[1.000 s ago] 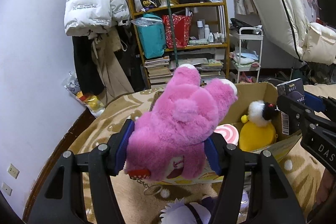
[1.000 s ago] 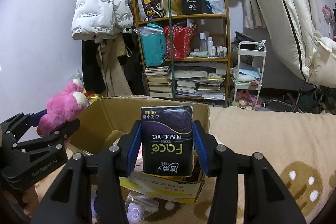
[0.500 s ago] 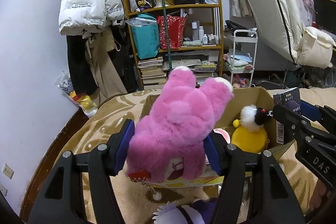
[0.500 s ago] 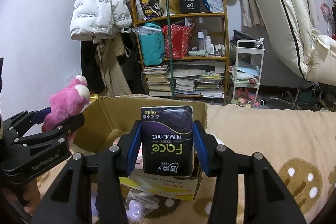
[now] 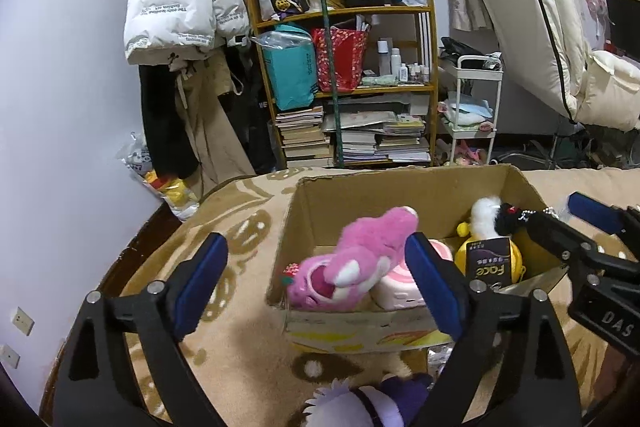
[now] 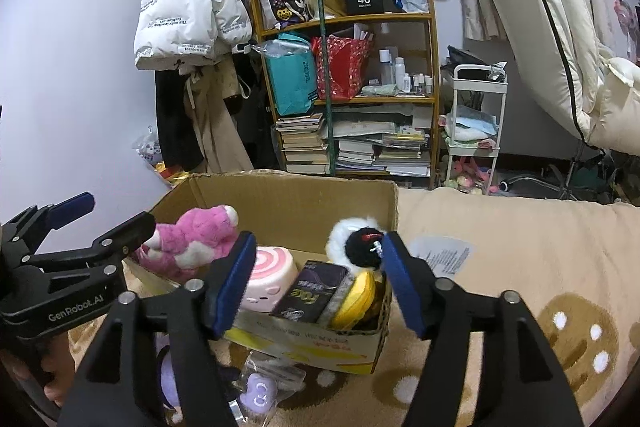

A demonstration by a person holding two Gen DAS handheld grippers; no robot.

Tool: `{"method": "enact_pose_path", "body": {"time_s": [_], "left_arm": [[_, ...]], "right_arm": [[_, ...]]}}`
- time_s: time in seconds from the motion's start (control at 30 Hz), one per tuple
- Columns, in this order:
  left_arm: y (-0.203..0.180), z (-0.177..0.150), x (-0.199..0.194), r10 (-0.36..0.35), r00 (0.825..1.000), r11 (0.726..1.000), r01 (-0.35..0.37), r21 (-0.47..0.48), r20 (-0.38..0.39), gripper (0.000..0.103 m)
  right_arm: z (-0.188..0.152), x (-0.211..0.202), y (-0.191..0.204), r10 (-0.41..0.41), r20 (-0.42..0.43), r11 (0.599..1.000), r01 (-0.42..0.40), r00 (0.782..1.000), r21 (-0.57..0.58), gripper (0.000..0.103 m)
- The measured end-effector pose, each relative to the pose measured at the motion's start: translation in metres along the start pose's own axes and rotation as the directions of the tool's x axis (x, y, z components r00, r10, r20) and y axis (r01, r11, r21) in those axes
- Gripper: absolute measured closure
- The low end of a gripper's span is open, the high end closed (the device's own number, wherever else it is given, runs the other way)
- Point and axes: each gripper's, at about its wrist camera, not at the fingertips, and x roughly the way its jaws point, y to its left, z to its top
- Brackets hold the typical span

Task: Organize soft objects
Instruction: 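Open both tools to drop the pink bear and tissue pack into the box, then lower the left tool to the white-haired plush while the right tool approaches the green tissue pack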

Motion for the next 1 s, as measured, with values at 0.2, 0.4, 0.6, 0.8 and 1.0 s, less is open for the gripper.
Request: {"method": "enact_pose_path", "body": {"time_s": [0.2, 0.4, 0.6, 0.8, 1.0], "left_arm": [[0.006, -0.003, -0.013, 0.008, 1.000, 1.000, -0.008, 0.003, -0.007, 0.009], [0.005, -0.003, -0.030, -0.006, 1.000, 1.000, 0.007, 0.008, -0.026, 0.009], [0.009, -0.012, -0.048, -0.015, 0.998, 1.000, 0.015, 0.008, -0.064, 0.009], [0.011, -0.021, -0.060, -0.041, 0.994, 0.999, 0.041, -0.002, -0.103, 0.008], [0.018, -0.037, -0.067, -0.042, 0.986, 0.999, 0.038, -0.031, -0.161, 0.008]], "right_arm": [[0.003, -0.016, 0.001, -0.003, 0.016, 1.000, 0.003, 1.000, -0.010, 0.018], [0.001, -0.034, 0.008, -0.004, 0.004, 1.000, 0.004, 1.000, -0.028, 0.012], [-0.007, -0.054, 0.014, -0.013, -0.016, 0.999, 0.012, 1.000, -0.045, 0.006], [-0.013, -0.068, 0.015, -0.034, -0.015, 0.998, 0.033, 0.999, -0.050, 0.004], [-0.021, -0.080, 0.014, -0.039, -0.043, 0.999, 0.037, 0.998, -0.040, 0.003]]}}
